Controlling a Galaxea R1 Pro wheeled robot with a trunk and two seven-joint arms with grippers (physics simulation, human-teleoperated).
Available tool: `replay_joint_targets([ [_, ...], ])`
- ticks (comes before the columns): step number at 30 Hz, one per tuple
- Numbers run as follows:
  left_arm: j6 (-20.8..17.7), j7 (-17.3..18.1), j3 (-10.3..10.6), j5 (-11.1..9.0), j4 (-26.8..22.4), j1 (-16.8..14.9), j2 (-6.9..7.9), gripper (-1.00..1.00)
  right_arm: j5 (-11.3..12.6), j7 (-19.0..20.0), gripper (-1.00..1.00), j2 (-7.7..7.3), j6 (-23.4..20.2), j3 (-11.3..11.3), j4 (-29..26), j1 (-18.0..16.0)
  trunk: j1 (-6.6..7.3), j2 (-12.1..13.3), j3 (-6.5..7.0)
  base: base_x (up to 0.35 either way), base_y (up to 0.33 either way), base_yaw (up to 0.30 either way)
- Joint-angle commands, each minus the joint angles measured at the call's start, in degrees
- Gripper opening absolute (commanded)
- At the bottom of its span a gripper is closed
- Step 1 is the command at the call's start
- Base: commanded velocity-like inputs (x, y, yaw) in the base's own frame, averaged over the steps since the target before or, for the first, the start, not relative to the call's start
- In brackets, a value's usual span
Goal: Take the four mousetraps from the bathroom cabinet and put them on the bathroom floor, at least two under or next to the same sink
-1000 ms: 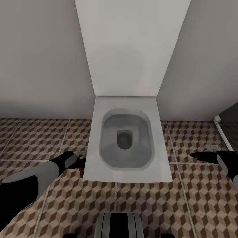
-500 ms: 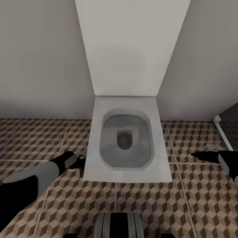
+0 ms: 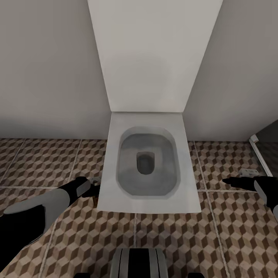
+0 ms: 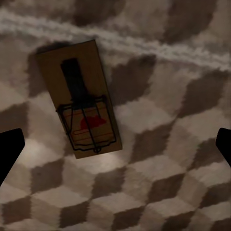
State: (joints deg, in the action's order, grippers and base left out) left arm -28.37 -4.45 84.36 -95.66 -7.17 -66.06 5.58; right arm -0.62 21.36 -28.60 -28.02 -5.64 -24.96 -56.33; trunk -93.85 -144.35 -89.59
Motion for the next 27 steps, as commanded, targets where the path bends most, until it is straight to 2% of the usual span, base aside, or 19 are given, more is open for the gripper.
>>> replay_joint_targets([
  [1,-0.10,-0.47,0.27,-0.58,-0.22,-0.04,0.08,1.00,-0.08,0.27,1.00,0.05,-0.38,-0.34,-0.08,-0.01,0.01,-0.01,-0.03,0.000,0.000,0.000],
  [21,0.00,-0.47,0.27,-0.50,-0.18,0.05,0.13,1.00,0.02,0.18,1.00,0.13,-0.28,-0.43,-0.08,-0.01,0.01,-0.01,-0.03,0.000,0.000,0.000],
  [27,2.88,-0.47,0.27,-0.51,-0.20,0.16,0.09,1.00,-0.02,0.16,1.00,0.13,-0.28,-0.43,-0.03,-0.01,0.01,-0.01,-0.03,0.000,0.000,0.000],
])
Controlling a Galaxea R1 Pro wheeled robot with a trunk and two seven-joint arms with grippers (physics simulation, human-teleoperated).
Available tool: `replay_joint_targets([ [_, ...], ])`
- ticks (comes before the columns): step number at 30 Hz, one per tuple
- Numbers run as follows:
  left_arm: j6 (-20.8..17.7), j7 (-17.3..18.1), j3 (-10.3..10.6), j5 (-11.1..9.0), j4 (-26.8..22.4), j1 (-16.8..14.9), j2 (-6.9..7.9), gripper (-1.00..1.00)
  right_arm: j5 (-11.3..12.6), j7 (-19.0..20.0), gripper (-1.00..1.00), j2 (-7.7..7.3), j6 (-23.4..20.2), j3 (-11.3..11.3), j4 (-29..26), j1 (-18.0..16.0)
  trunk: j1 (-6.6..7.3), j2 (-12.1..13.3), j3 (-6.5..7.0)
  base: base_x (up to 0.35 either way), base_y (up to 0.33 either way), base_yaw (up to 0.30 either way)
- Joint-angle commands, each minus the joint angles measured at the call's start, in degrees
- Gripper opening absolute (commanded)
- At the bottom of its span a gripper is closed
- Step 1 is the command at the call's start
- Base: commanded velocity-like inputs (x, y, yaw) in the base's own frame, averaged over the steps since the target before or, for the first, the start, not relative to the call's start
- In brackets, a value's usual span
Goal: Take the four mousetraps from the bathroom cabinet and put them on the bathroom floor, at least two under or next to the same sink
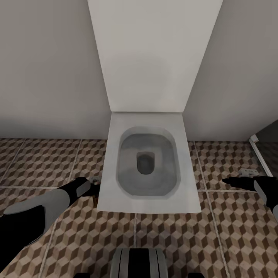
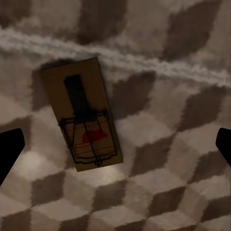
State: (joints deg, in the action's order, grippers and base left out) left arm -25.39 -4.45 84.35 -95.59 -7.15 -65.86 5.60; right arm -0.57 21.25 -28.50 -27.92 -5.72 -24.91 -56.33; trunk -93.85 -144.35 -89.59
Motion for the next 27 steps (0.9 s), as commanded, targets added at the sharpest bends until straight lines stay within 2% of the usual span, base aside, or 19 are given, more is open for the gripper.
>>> replay_joint_targets([
  [1,0.01,-0.47,0.29,-0.58,-0.23,-0.02,0.08,1.00,-0.07,0.27,1.00,0.03,-0.40,-0.34,-0.09,-0.01,0.01,-0.01,-0.03,0.000,0.000,0.000],
  [27,0.43,-0.47,0.30,-0.65,-0.23,0.11,0.11,1.00,-0.13,0.46,1.00,-0.19,-0.38,-0.25,-2.05,-0.01,0.01,-0.01,-0.03,-0.003,0.000,0.000],
])
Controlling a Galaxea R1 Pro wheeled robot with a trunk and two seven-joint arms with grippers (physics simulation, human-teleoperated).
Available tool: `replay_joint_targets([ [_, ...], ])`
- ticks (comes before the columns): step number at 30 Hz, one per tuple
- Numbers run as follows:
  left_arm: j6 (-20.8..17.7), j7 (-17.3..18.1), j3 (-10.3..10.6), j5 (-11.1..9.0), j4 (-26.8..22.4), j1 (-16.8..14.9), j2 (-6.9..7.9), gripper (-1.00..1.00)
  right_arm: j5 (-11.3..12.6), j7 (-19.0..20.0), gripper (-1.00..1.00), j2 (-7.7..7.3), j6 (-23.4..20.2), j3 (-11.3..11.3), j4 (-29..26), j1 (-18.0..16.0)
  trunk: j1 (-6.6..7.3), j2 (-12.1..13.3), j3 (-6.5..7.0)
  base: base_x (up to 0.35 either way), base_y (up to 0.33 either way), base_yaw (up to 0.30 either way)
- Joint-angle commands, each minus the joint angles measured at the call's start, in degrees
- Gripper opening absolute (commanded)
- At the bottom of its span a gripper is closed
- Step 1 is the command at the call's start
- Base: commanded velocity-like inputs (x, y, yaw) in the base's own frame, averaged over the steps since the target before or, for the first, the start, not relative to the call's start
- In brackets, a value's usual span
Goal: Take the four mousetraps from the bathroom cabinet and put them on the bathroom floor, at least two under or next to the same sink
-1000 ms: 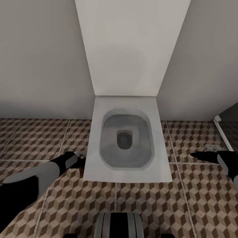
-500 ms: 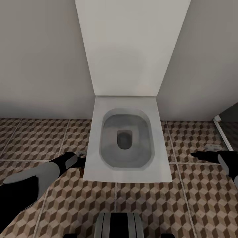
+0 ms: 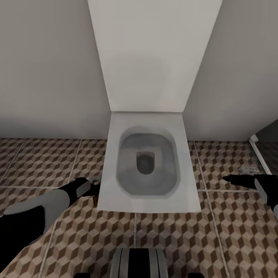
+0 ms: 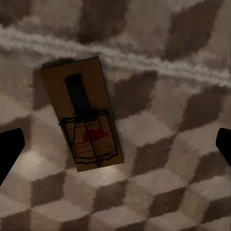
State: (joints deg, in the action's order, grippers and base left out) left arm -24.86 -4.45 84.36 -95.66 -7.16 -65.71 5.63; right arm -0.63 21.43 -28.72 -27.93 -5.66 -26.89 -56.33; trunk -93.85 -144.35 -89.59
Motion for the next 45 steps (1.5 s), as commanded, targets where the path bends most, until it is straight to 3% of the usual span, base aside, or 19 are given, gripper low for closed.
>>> replay_joint_targets([
  [1,-0.10,-0.47,0.29,-0.58,-0.23,-0.04,0.07,1.00,-0.08,0.28,1.00,0.04,-0.37,-0.31,-0.08,-0.01,0.02,-0.01,-0.03,-0.140,0.000,0.000],
  [45,-0.10,-0.56,0.29,-0.59,-0.23,-0.03,0.07,1.00,-0.08,0.28,1.00,0.07,-0.37,-0.31,-0.10,-0.01,0.02,-0.01,-0.03,-0.318,0.000,0.000],
])
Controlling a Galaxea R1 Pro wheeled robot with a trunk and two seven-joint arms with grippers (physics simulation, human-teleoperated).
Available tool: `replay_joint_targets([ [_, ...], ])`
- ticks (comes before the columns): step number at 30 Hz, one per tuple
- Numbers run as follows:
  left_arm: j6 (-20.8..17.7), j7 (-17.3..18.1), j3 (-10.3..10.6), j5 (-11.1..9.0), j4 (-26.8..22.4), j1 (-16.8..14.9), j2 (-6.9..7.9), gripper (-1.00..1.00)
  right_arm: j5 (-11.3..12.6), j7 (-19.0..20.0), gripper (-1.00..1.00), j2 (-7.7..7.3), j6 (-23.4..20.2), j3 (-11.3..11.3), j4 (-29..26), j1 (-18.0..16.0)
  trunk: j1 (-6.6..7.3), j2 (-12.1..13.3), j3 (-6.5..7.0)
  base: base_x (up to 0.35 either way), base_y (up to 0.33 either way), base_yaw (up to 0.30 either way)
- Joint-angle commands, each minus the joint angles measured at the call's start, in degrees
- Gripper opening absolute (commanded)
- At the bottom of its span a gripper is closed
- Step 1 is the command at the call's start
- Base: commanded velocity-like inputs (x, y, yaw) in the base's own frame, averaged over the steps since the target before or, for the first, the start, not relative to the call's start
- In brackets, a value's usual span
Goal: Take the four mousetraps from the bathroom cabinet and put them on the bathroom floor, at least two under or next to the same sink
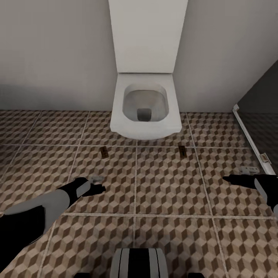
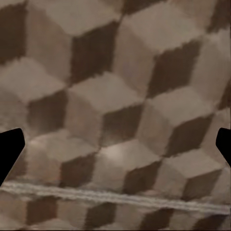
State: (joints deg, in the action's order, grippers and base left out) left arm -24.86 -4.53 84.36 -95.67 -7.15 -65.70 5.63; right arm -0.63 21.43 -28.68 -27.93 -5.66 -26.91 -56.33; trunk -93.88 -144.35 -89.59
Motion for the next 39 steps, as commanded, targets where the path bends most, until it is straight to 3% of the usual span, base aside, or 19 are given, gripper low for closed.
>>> replay_joint_targets([
  [1,-0.10,-0.48,0.29,-0.60,-0.23,-0.04,0.06,1.00,-0.08,0.28,1.00,0.03,-0.37,-0.31,-0.08,-0.01,0.04,-0.02,-0.03,-0.328,0.000,0.000],
  [11,-0.10,-0.46,0.29,-0.61,-0.23,-0.04,0.00,1.00,-0.08,0.21,1.00,0.09,-0.37,-0.31,-0.09,-0.01,0.04,-0.02,-0.03,-0.163,0.000,0.000],
  [39,-0.10,-0.40,0.28,-0.62,-0.31,0.01,-0.15,1.00,-0.08,0.19,1.00,0.20,-0.30,-0.30,-0.16,-0.01,0.04,-0.02,-0.03,-0.007,0.000,0.000],
])
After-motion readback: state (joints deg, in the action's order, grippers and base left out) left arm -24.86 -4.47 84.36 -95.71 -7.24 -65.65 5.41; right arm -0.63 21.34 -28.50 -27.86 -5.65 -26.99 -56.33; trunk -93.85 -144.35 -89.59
